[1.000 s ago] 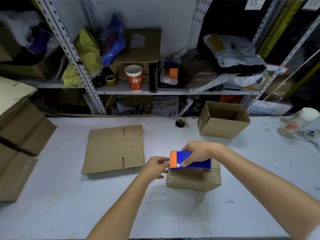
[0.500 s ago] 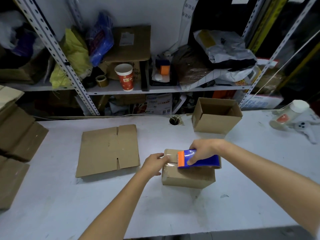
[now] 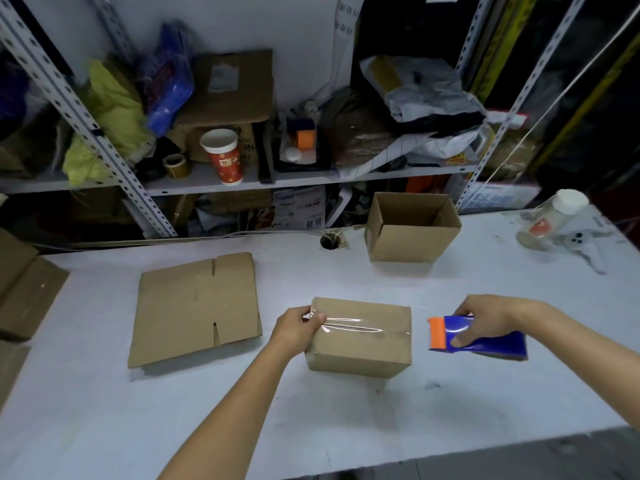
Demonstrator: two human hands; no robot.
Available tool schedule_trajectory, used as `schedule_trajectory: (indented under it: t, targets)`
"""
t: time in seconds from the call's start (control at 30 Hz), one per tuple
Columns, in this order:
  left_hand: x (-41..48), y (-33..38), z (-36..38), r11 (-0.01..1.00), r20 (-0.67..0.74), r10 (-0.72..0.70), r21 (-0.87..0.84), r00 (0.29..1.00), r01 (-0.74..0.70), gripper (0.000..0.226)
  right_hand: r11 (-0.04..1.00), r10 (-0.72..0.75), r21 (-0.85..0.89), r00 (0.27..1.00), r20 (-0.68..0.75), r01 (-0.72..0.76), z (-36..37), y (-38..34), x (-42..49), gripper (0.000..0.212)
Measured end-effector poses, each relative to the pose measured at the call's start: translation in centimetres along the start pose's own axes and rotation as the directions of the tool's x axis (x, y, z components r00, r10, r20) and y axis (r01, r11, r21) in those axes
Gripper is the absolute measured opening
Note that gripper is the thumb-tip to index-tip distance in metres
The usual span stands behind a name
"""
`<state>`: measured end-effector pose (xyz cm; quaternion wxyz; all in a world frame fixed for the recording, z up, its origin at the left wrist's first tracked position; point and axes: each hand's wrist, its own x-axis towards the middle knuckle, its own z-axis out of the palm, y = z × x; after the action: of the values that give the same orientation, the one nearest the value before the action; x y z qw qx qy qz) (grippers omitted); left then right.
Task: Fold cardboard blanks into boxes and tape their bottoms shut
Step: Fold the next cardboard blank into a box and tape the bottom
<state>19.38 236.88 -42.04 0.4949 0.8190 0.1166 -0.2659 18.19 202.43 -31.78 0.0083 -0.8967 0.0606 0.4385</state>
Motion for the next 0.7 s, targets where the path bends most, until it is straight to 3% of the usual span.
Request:
schedule_trajectory:
  t: [0.23,0.43,0.57,0.7]
  targets:
    - [-0.2,-0.1,-0.1,1.0,0.066,-0.026,-0.014,0.997,0.027,0.045,0.984,-0.093,0.146,0.995,-0.042,0.098,2.0,-1.3,2.8,0.058]
    - [-1.2,-0.4,0.0,0.996,0.121,-0.039,-0.069,0.992,0.048,0.027,0.972,-0.127,0.189,0.989,-0.07,0.138,3.6,-0.5,3.3,0.069]
    - [-1.1,-0.4,0.0,0.993,0.13,-0.048,-0.098,0.99,0.061,0.028,0.976,-0.143,0.149,0.985,-0.097,0.156,3.5,-0.6,3.1,0.064]
    - [-1.4,0.3,0.1,0.994,0.121,-0.06,-0.088,0.991,0.07,0.033,0.988,-0.156,-0.038,0.959,-0.237,0.152,4.7,-1.8,3.3,0.053]
